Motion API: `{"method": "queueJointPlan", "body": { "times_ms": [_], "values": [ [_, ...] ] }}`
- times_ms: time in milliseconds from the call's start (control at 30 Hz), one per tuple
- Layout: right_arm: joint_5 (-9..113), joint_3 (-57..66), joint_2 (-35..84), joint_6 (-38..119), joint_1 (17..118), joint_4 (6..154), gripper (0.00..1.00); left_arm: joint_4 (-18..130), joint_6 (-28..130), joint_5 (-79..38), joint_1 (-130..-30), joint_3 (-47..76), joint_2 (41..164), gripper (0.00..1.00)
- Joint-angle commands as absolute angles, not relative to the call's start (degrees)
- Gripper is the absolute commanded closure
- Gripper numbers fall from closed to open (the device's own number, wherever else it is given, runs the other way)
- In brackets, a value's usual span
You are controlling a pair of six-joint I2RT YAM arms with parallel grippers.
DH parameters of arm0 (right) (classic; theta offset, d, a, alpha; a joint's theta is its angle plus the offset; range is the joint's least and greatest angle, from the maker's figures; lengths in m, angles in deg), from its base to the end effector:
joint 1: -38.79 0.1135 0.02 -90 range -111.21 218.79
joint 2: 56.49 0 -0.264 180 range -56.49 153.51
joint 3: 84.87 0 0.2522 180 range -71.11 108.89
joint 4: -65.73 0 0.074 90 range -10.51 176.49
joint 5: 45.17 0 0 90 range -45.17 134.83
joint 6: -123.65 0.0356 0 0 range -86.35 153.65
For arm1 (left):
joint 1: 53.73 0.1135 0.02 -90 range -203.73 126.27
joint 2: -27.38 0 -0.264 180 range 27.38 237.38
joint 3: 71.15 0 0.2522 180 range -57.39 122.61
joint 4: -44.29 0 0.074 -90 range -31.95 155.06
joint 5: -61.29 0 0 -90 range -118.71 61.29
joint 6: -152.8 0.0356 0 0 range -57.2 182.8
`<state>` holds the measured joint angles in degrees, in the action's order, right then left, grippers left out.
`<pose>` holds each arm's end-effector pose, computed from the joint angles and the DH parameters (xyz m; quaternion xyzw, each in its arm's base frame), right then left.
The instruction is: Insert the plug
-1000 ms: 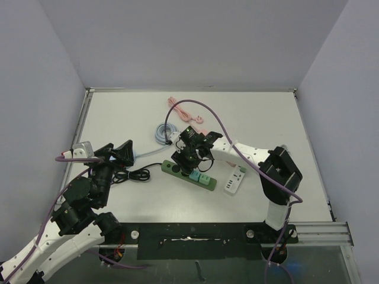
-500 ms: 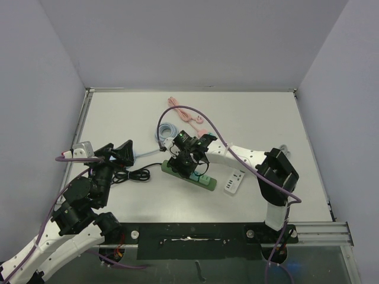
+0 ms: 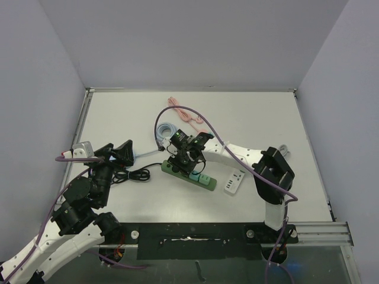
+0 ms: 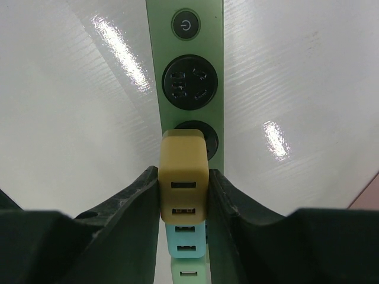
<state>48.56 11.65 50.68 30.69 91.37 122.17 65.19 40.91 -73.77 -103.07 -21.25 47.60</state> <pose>0.2342 0.3099 0.2182 -0.4621 0.8637 0.1122 0.1668 0.0773 -0.0514 0.3448 -0.1399 0.6531 -0.2056 0.7153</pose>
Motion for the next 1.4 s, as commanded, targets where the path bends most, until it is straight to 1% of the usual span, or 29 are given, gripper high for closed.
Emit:
{"method": "queueJointPlan", "body": {
  "times_ms": [0,133,300,467,500,567,633,767,900,1033,1367],
  "values": [
    [43.2,10.9,56.2,28.6,91.7,122.9,1.0,64.2,40.6,-74.7,-103.1,-20.7,47.3,0.23],
    [40.0,10.1,57.1,28.7,92.6,122.0,1.0,64.0,40.6,-74.8,-103.1,-20.8,47.4,0.23],
    [30.7,8.2,56.8,30.3,92.8,119.4,1.0,64.0,40.6,-74.8,-103.1,-20.7,47.6,0.23],
    [38.1,8.8,57.1,29.3,92.1,120.4,1.0,63.9,40.6,-74.9,-103.1,-20.7,47.8,0.23],
    [39.0,9.2,57.6,29.2,92.3,121.1,0.99,63.9,40.6,-74.9,-103.1,-20.7,47.8,0.23],
    [40.2,9.9,58.0,29.5,92.5,121.9,0.94,63.9,40.7,-74.9,-103.1,-20.7,47.8,0.23],
    [41.4,11.0,57.1,30.6,92.5,122.2,0.84,63.9,40.7,-74.9,-103.1,-20.7,47.8,0.23],
    [44.0,14.9,52.7,34.0,92.4,121.9,0.56,63.9,40.7,-74.9,-103.1,-20.7,47.9,0.23],
    [47.5,17.9,49.8,36.5,92.0,122.2,0.46,63.9,40.7,-74.7,-103.0,-20.6,48.4,0.23],
    [49.0,18.8,49.6,36.8,91.9,123.8,0.44,63.9,40.7,-74.6,-103.1,-20.5,48.5,0.23],
    [50.0,19.9,51.4,34.1,91.8,128.9,0.47,63.9,40.8,-74.8,-103.0,-20.6,48.4,0.23]
  ]
}}
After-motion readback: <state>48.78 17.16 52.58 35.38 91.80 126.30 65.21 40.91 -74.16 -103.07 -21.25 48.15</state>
